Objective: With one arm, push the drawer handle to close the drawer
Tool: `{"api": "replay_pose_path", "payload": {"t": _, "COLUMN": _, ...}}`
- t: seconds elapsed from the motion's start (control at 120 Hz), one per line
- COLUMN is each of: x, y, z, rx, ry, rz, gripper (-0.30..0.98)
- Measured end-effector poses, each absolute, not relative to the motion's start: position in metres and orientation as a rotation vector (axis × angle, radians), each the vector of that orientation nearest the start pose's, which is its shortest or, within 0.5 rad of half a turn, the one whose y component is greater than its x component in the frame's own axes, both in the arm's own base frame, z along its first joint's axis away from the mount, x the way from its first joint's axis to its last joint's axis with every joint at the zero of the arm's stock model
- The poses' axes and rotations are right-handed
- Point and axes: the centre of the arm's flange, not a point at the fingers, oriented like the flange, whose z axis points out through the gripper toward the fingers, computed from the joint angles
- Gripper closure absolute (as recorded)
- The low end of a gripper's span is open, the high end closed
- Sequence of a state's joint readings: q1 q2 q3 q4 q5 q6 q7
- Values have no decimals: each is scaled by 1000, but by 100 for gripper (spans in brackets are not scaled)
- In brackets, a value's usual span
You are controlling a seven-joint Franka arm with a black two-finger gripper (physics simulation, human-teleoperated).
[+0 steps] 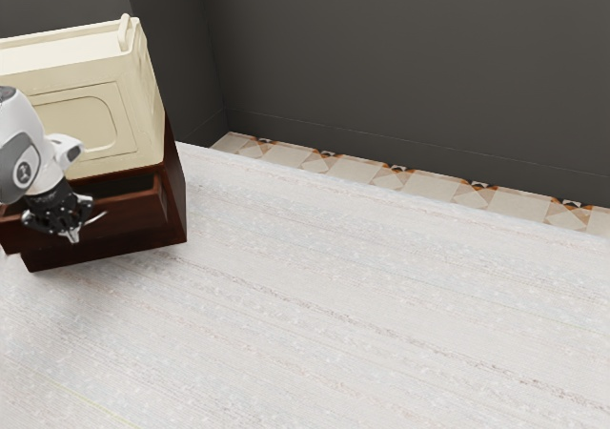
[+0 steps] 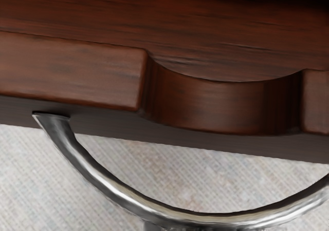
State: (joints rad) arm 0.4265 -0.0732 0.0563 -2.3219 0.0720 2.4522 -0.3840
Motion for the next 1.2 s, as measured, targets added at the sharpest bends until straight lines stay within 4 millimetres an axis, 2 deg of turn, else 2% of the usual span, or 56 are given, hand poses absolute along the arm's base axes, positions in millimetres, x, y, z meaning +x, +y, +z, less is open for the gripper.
{"api": "replay_pose_path", "payload": {"t": 0.708, "x": 504, "y": 263, "z": 396, "rx": -2850, "ry": -1128, "rz": -336, "gripper": 79}}
{"api": "replay_pose_path", "payload": {"t": 1.0, "x": 513, "y": 280, "z": 395, "rx": -2851, "ry": -1129, "rz": -319, "gripper": 79}}
{"api": "replay_pose_path", "payload": {"t": 1.133, "x": 516, "y": 280, "z": 393, "rx": -2863, "ry": -1120, "rz": -308, "gripper": 79}}
{"api": "replay_pose_path", "payload": {"t": 1.2, "x": 508, "y": 268, "z": 385, "rx": -2888, "ry": -1142, "rz": -284, "gripper": 79}}
